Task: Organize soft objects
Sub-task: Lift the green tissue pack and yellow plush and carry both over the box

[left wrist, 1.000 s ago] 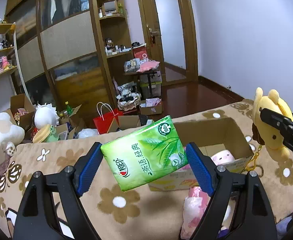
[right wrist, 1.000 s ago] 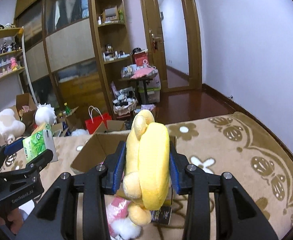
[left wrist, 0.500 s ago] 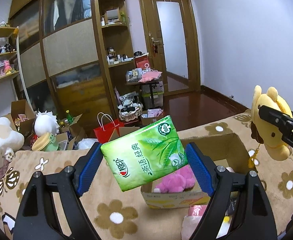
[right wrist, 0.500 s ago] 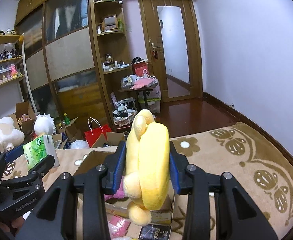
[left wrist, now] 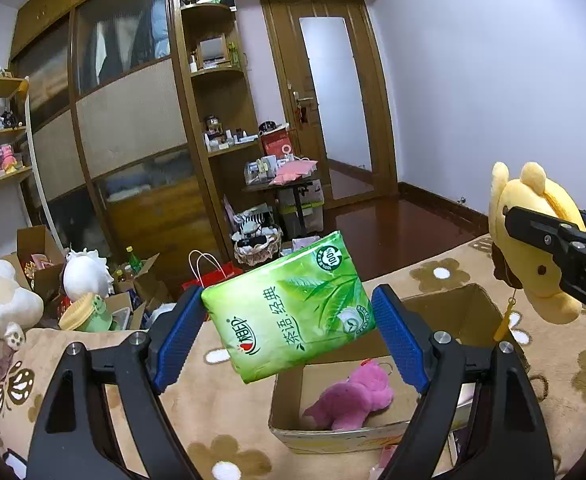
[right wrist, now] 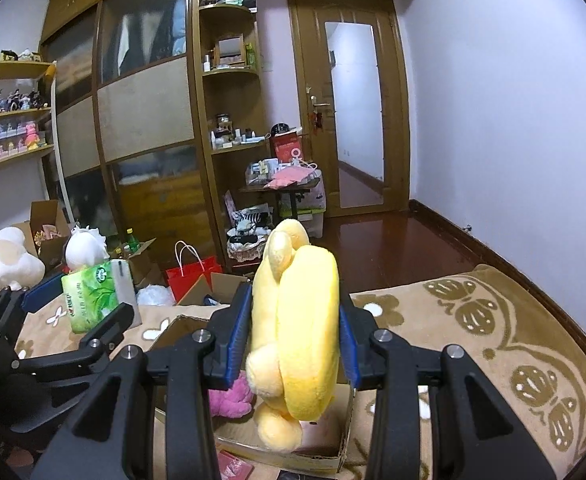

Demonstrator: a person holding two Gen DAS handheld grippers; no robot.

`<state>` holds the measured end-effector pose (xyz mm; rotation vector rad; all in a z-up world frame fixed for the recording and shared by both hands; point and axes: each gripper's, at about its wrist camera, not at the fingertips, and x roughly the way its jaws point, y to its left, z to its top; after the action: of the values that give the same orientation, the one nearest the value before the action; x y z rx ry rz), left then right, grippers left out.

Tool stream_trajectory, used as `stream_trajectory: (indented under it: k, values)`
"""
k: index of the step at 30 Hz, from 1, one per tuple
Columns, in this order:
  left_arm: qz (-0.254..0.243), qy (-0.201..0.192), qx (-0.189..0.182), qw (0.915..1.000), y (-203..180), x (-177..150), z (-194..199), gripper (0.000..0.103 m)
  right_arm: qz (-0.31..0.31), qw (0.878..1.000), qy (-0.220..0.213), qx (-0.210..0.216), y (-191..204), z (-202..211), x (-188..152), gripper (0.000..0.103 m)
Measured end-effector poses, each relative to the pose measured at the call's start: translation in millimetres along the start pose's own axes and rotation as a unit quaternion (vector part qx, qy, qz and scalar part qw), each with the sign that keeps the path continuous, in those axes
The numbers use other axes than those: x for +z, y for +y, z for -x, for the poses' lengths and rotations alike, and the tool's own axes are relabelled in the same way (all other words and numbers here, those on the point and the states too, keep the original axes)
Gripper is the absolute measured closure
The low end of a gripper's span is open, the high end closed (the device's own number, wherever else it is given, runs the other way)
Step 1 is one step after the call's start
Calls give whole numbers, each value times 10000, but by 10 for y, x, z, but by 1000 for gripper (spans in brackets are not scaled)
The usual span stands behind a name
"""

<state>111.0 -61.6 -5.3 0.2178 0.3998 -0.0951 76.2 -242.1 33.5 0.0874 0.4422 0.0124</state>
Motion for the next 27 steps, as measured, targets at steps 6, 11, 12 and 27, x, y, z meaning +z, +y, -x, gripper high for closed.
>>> stream_trajectory:
  k: [6, 11, 12, 27]
  values:
    - [37, 192, 6, 9998, 12, -25, -132, 19, 11, 10000, 35, 30, 4, -70, -9, 62]
    - [128, 333, -23, 9994, 67, -20, -223, 19, -61, 9999, 100, 28, -13, -152, -26, 62]
    - [141, 362, -27, 9992, 71, -26, -240, 19, -90, 9999, 116, 30, -22, -173, -31, 62]
    - [215, 757, -166, 9968, 98, -144, -485, 19, -62, 9985, 543, 56, 2, -411, -244, 62]
